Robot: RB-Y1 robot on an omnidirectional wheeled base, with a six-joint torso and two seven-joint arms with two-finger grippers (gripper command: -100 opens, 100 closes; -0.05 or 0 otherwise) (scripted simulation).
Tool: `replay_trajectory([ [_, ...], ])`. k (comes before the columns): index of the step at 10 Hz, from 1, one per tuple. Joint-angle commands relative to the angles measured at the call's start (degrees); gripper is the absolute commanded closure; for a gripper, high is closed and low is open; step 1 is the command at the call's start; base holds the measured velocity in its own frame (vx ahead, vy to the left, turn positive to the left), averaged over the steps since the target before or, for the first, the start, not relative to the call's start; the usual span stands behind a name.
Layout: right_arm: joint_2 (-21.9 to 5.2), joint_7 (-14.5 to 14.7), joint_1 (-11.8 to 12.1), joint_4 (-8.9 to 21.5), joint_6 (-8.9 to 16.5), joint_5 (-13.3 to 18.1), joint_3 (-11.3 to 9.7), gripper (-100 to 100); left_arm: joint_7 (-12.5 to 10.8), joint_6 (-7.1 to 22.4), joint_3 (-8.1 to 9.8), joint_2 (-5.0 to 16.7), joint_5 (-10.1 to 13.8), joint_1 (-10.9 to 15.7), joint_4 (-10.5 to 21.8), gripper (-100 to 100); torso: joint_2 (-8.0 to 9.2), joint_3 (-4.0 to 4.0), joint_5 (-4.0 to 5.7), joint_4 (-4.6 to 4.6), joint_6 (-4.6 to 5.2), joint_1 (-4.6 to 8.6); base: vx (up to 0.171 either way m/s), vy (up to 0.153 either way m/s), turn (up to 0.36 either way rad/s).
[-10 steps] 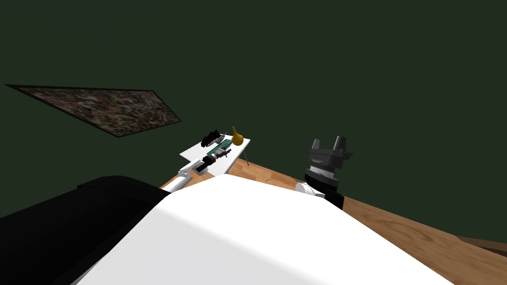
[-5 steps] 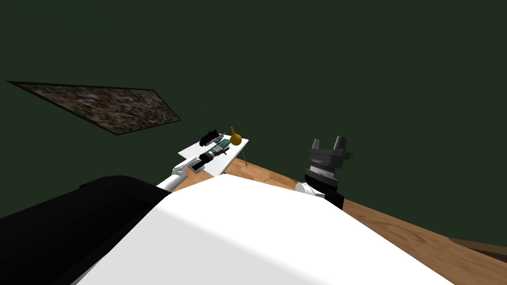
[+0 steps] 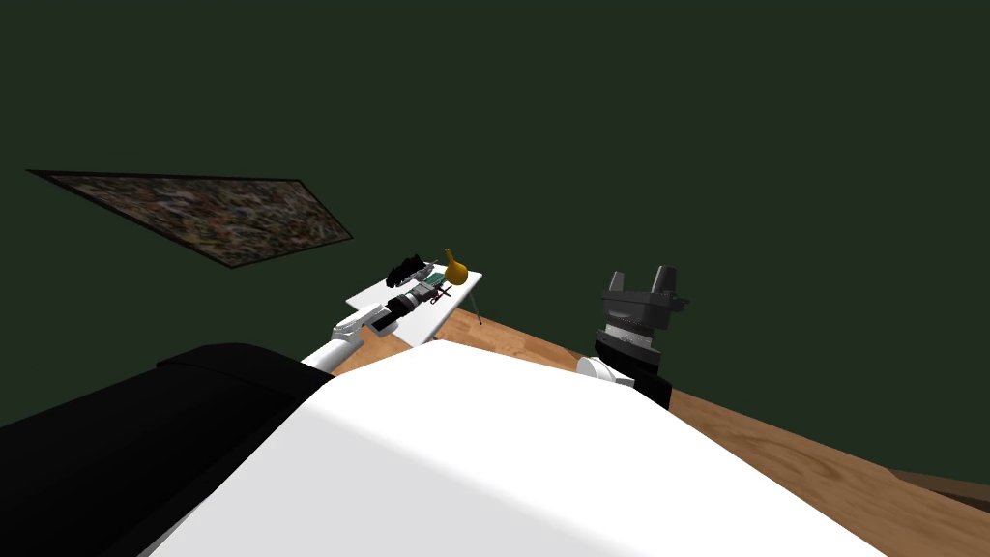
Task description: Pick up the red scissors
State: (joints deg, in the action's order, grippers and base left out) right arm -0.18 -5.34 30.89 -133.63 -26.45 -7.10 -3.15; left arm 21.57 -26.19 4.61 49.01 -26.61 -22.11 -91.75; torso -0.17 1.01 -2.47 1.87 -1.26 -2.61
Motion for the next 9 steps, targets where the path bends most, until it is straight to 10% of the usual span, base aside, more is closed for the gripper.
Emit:
replay_trajectory([
  [1, 0.0, 0.0, 0.0, 0.0, 0.0, 0.0, 0.0, 0, 0.0, 0.0, 0.0, 0.0, 0.0, 0.0, 0.0, 100, 0.0, 0.0, 0.0, 0.0, 0.0, 0.0, 0.0, 0.0, 0.0],
  [2, 0.0, 0.0, 0.0, 0.0, 0.0, 0.0, 0.0, 0, -0.01, 0.02, 0.03, -0.01, 0.01, 0.01, 0.0, 100, 0.0, 0.01, -0.01, 0.01, 0.01, -0.04, 0.0, 0.0, 0.0],
  [3, 0.0, 0.0, 0.0, 0.0, 0.0, 0.0, 0.0, 0, -0.01, 0.04, 0.04, -0.02, 0.02, 0.02, 0.0, 0, -0.01, 0.02, -0.01, 0.02, 0.02, -0.06, 0.0, 0.0, 0.0],
  [4, 0.0, 0.0, 0.0, 0.0, 0.0, 0.0, 0.0, 0, 0.5, -0.6, -0.77, -1.35, -0.11, 0.7, 1.78, 100, -0.02, 0.02, -0.01, 0.03, 0.02, -0.06, -0.021, 0.069, -0.017],
  [8, -0.02, 0.0, 0.0, 0.0, 0.0, 0.0, 0.02, 0, 1.31, -1.46, -1.96, -4.18, -0.12, 1.16, 4.02, 100, 0.09, -0.01, -0.2, 0.06, -0.01, -0.81, -0.03, 0.147, -0.014],
  [9, -0.01, 0.0, 0.0, 0.0, 0.0, 0.0, 0.01, 0, 1.36, -1.48, -1.99, -4.26, -0.12, 1.15, 4.19, 0, 0.03, 0.02, -0.1, 0.06, 0.04, -0.46, -0.004, 0.014, 0.003],
])
